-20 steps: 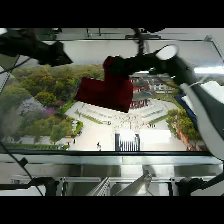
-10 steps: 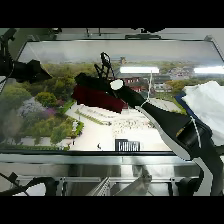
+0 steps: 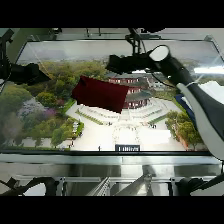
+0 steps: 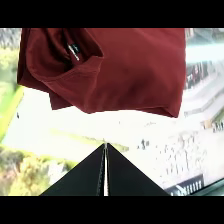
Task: Fold the shirts.
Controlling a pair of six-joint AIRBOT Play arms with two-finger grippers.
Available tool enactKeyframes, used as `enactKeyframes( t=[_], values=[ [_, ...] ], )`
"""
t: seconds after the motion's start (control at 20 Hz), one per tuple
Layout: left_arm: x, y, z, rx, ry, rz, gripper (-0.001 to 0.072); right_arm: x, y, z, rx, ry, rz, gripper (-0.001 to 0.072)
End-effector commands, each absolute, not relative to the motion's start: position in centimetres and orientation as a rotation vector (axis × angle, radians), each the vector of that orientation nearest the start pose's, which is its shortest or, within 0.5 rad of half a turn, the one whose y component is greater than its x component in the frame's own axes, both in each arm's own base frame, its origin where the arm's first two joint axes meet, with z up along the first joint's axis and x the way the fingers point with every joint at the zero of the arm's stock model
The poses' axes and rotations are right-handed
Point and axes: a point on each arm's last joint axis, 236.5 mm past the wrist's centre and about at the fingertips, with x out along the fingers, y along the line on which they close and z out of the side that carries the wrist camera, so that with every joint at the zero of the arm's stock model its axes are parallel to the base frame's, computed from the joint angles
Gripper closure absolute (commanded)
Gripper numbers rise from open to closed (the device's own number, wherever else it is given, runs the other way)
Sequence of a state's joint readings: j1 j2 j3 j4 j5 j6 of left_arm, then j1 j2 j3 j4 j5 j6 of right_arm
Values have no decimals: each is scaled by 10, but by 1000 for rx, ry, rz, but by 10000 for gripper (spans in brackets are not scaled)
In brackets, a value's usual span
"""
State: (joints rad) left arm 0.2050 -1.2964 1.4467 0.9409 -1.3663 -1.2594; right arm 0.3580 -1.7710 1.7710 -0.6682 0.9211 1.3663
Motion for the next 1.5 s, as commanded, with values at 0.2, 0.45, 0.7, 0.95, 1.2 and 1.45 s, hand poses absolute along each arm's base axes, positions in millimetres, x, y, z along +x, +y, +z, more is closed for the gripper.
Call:
enactKeyframes(
  t=[0.2,0.45,0.7,0.95,1.2,1.45],
  values=[
    [379,-51,115,-359,1076,-420,689,439,213,44,568,1048,429,488],
    [367,-49,100,-409,1079,-394,689,439,226,-26,728,1175,370,13],
    [372,-48,101,-411,1058,-387,689,455,257,-77,861,1203,360,14],
    [377,-46,102,-388,1034,-388,689,469,293,-97,864,1239,384,16],
    [379,-45,103,-363,1019,-396,689,490,317,-100,887,1238,408,297],
    [379,-45,103,-363,1019,-396,689,491,323,-43,842,1199,527,696]
  ],
)
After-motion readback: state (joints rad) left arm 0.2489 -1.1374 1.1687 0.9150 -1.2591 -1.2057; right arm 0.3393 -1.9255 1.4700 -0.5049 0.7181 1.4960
